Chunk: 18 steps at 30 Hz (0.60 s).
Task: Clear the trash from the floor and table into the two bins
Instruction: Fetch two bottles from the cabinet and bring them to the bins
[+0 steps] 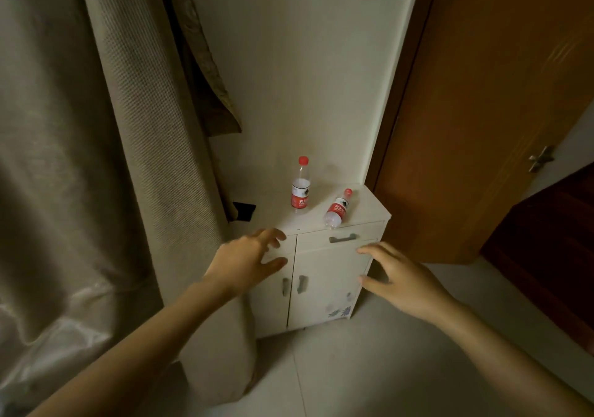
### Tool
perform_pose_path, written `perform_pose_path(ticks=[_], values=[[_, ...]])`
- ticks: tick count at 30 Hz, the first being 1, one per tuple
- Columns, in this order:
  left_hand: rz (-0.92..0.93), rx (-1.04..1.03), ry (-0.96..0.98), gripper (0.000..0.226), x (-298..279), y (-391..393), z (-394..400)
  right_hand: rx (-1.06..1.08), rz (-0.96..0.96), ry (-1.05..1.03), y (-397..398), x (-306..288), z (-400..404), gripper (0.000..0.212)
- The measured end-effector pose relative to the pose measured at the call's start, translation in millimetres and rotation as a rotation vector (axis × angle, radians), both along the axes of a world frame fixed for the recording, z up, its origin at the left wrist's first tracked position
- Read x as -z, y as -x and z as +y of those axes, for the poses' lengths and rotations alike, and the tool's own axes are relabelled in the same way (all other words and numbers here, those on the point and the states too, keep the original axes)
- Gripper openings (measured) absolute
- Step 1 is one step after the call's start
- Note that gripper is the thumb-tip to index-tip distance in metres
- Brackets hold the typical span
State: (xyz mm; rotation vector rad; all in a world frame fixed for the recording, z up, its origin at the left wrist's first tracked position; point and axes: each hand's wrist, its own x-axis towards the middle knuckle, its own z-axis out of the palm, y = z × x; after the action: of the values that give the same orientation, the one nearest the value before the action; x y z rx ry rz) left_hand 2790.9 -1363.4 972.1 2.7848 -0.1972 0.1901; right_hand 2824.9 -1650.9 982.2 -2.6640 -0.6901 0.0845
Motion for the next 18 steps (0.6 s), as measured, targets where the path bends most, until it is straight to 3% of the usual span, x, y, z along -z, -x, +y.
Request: perform_pose_path(ticks=[5,13,18], values=[[-0.003,-0.083,0.155,0.057,12.1,-91.1,-4.9,0.006,0.032,-0.051,-89.7,17.0,15.5,0.048],[0.147,-0.302,1.023,0.108,78.8,-262.2,-15.5,0.047,0.109,-0.041,-227.6,47.4,46.1,0.046],[0.259,-0.495,1.131,0.126,130.3,-352.0,-13.2,0.088,0.142,0.015,-297.2,64.9,54.6,0.047]])
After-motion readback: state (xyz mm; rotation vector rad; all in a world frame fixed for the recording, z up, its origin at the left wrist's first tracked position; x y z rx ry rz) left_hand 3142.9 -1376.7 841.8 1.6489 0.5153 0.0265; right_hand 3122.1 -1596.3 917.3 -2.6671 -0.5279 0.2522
